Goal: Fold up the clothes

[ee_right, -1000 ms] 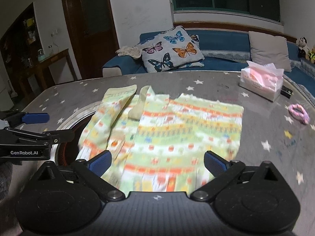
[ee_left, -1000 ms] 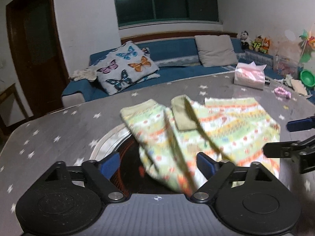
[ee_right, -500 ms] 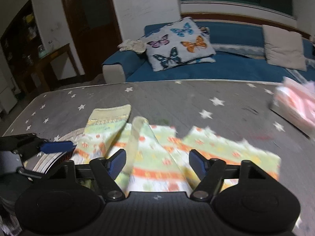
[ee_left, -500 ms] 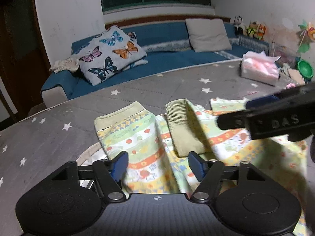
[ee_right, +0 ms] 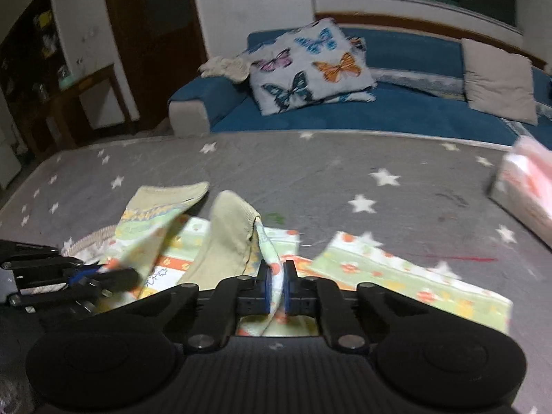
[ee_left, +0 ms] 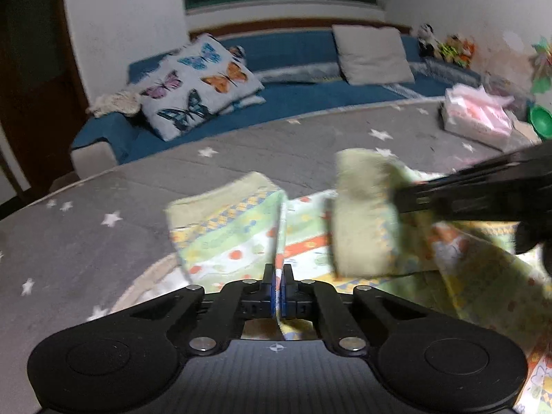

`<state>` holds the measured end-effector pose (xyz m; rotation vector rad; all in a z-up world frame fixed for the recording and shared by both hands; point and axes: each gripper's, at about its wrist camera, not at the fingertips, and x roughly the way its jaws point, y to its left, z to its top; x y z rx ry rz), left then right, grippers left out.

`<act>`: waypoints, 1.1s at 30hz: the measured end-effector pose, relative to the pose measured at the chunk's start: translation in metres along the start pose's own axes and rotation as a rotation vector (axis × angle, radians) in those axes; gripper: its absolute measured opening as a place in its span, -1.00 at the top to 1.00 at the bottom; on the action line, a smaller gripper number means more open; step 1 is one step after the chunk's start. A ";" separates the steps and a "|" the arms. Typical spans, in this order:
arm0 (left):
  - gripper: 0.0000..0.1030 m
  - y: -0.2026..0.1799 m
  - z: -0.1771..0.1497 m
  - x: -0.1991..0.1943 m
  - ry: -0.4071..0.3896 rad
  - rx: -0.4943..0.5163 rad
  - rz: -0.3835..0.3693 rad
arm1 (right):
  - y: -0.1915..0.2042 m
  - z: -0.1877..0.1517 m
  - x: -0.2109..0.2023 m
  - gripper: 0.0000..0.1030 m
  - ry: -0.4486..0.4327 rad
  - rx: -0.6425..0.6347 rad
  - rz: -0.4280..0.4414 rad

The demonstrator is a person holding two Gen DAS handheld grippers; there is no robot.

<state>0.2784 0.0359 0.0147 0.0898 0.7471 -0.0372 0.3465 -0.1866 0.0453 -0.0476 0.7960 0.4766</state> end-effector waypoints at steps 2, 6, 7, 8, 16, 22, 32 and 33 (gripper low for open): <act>0.96 0.010 -0.004 -0.014 -0.023 -0.035 0.020 | -0.008 -0.003 -0.017 0.91 -0.026 0.025 -0.013; 0.97 0.033 -0.014 -0.045 -0.069 -0.114 0.066 | -0.031 -0.012 -0.056 0.91 -0.073 0.083 -0.042; 0.97 0.038 -0.017 -0.053 -0.078 -0.135 0.078 | -0.037 -0.014 -0.066 0.91 -0.083 0.096 -0.051; 0.97 0.044 -0.021 -0.062 -0.087 -0.153 0.093 | -0.043 -0.017 -0.075 0.91 -0.094 0.109 -0.060; 0.97 0.083 -0.072 -0.127 -0.118 -0.284 0.186 | -0.085 -0.062 -0.159 0.91 -0.174 0.209 -0.146; 0.97 0.090 -0.115 -0.168 -0.104 -0.352 0.209 | -0.114 -0.109 -0.209 0.91 -0.202 0.293 -0.220; 0.97 0.087 -0.164 -0.206 -0.050 -0.364 0.217 | -0.150 -0.187 -0.231 0.89 -0.097 0.411 -0.293; 0.96 0.087 -0.169 -0.206 -0.034 -0.361 0.217 | -0.154 -0.194 -0.233 0.85 -0.084 0.422 -0.299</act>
